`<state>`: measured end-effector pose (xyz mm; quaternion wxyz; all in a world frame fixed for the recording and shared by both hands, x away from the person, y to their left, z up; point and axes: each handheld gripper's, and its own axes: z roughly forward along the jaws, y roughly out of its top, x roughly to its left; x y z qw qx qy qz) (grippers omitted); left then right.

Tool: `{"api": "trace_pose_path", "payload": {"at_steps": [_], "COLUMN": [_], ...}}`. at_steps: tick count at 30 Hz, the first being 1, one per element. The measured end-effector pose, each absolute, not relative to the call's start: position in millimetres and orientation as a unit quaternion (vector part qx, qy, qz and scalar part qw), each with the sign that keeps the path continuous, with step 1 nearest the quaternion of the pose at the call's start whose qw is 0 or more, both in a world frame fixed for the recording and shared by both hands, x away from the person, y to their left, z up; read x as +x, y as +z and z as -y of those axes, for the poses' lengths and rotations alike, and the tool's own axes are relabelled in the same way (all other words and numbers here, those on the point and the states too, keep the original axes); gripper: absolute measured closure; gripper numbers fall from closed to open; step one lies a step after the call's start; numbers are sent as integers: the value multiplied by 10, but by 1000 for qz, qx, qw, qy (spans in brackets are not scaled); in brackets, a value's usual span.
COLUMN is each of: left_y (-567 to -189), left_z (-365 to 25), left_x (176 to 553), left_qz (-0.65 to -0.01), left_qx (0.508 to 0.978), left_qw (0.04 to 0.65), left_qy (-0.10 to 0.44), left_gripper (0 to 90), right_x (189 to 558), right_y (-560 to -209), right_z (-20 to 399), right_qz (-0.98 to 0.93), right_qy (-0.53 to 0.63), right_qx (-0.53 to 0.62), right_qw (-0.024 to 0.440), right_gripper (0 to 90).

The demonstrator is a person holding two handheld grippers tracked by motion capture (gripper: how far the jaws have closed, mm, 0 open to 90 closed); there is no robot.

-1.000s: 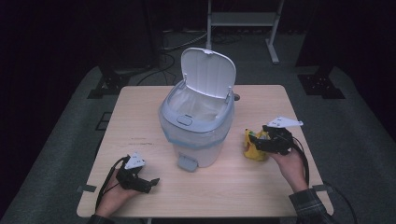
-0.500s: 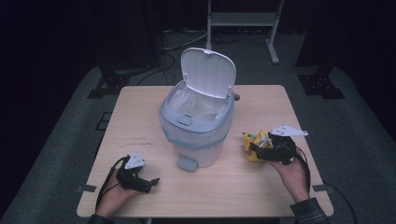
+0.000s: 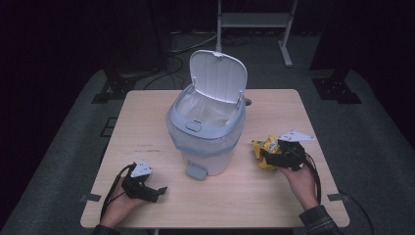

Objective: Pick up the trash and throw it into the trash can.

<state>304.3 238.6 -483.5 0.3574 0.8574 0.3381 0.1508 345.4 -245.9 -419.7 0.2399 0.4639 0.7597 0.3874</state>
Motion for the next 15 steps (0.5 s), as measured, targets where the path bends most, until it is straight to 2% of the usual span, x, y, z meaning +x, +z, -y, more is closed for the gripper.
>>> {"api": "trace_pose_path", "payload": {"at_steps": [6, 15], "left_y": [-4834, -4834], "left_z": [-2386, -2386], "left_x": [3046, 3046], "left_qz": [-338, -338], "left_qx": [858, 858], "left_qw": [357, 357], "left_qy": [151, 151], "left_gripper": [2, 2], "right_x": [3495, 3624], "right_y": [-4172, -4247], "right_z": [2387, 2302], "right_qz": [-758, -767], "right_qy": [387, 374], "right_qx": [462, 464], "right_qw": [251, 238], "right_gripper": [157, 160]}}
